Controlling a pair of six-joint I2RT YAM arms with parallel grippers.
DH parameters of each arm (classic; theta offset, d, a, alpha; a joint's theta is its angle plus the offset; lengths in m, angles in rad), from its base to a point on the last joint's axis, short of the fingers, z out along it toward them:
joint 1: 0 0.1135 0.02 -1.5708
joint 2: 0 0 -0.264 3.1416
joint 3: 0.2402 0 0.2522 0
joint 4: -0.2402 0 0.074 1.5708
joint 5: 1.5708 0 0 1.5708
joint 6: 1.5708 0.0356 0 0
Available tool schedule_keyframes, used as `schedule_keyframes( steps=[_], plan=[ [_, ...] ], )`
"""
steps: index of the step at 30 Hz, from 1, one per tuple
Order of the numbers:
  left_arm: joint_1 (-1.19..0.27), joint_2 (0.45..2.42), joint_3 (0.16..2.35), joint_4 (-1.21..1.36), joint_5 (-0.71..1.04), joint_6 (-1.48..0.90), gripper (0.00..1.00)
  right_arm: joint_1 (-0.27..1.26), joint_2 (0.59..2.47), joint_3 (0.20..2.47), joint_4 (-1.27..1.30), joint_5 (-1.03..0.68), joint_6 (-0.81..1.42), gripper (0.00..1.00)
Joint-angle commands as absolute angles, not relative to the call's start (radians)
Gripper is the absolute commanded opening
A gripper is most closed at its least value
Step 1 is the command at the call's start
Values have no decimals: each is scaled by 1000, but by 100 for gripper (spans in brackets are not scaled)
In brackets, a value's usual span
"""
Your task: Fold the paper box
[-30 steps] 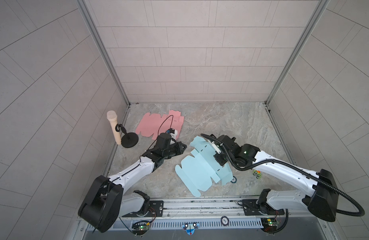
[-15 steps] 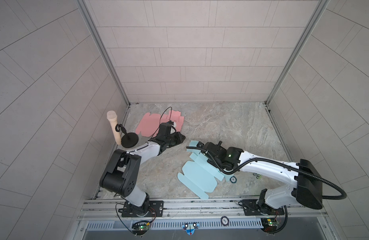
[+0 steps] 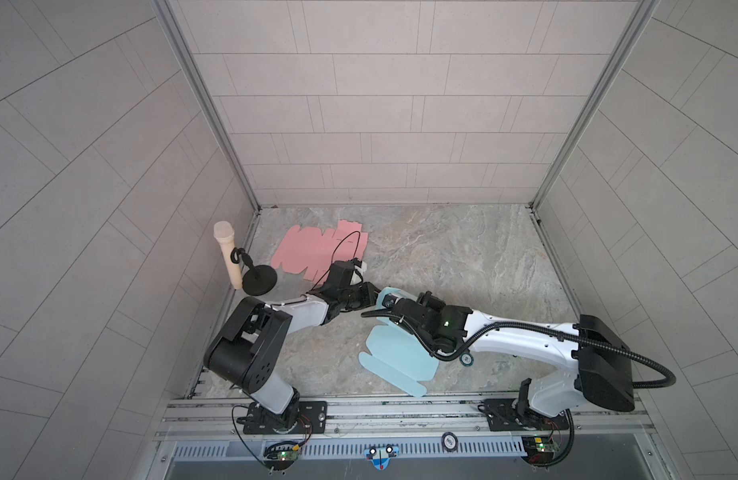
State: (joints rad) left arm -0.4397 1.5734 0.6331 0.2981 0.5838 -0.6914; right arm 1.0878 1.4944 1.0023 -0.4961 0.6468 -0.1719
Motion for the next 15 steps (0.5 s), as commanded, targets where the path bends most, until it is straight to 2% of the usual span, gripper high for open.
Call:
schedule_keyframes(
  steps=[1,8,15],
  plan=[
    [-451,1515,590,368,613,-708,25,1108,1515,970,-435,751,-230,0],
    [-485,1450,510,425,607,-734,32,1168,1547,906,-283,933,-349,0],
    [-486,1394,415,452,573,-713,40,1210,1571,864,-169,1029,-429,0]
  ],
)
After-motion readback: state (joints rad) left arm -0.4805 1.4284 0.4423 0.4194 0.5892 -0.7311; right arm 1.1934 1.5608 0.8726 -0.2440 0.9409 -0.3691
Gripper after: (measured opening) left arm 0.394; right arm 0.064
